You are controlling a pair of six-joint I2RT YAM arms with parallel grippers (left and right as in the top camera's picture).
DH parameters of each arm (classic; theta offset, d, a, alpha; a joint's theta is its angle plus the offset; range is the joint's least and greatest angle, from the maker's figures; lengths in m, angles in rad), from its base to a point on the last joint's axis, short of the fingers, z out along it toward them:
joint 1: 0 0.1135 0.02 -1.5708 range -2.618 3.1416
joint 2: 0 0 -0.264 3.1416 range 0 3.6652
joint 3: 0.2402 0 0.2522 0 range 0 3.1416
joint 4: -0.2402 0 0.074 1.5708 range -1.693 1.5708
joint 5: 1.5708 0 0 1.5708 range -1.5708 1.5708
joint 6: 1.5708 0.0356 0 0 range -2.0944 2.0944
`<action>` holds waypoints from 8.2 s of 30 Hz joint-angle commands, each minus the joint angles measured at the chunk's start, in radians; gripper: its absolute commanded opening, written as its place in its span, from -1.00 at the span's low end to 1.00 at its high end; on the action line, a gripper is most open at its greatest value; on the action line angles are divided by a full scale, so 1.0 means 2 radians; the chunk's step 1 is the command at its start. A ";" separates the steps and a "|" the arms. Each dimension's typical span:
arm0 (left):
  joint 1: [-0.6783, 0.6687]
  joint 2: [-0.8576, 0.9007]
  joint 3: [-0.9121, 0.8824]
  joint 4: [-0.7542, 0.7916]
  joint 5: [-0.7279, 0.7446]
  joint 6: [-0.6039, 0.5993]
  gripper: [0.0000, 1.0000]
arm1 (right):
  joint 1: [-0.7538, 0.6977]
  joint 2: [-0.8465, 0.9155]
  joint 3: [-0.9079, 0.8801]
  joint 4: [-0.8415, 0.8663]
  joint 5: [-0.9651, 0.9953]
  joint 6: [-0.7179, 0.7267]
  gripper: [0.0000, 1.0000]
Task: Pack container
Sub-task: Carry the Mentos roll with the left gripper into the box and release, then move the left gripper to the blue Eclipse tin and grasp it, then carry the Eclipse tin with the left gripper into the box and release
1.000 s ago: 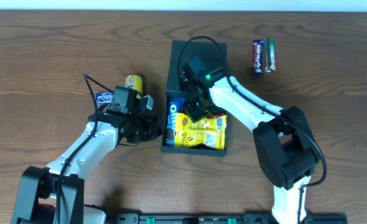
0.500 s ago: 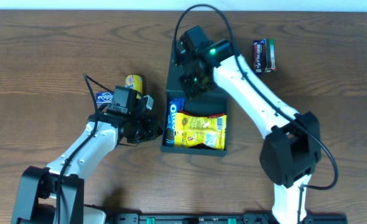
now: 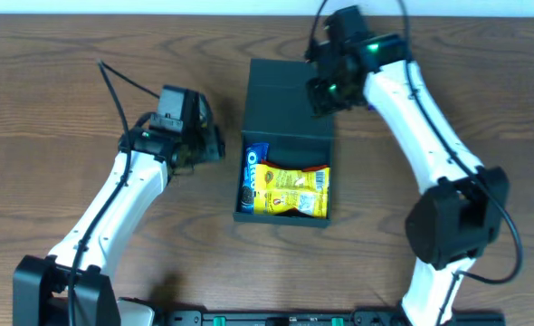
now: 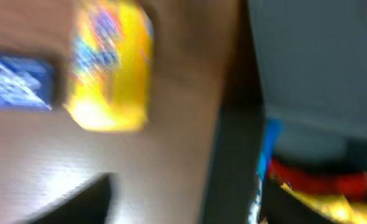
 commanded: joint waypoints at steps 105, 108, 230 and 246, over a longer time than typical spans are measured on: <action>-0.198 0.185 0.246 -0.076 0.100 0.718 0.91 | -0.217 -0.126 0.010 -0.075 -0.128 -0.111 0.59; -0.198 0.185 0.246 -0.072 0.098 0.698 0.91 | -0.217 -0.126 0.010 -0.075 -0.128 -0.111 0.60; -0.043 0.134 0.248 -0.150 -0.041 -0.155 -0.88 | -0.216 -0.126 0.009 -0.064 -0.106 -0.121 0.83; -0.178 0.136 0.248 -0.148 -0.080 0.187 -0.88 | -0.256 -0.126 0.009 -0.067 -0.084 -0.122 0.86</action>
